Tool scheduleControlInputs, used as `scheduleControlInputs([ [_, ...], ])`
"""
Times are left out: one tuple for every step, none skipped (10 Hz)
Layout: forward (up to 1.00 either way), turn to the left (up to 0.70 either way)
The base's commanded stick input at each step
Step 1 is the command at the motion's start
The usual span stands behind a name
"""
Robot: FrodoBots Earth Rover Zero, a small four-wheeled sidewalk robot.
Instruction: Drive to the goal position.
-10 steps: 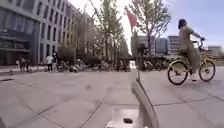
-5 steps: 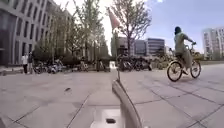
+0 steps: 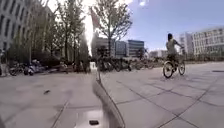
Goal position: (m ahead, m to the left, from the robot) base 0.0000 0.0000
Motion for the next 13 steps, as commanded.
scheduleControlInputs([
  [0.00,-0.70],
  [0.00,-0.70],
  [0.00,-0.70],
  [0.00,-0.70],
  [0.00,-0.70],
  [0.00,-0.70],
  [0.00,-0.70],
  [0.00,-0.70],
  [0.00,-0.70],
  [0.00,-0.70],
  [0.00,-0.70],
  [0.00,-0.70],
  [0.00,-0.70],
])
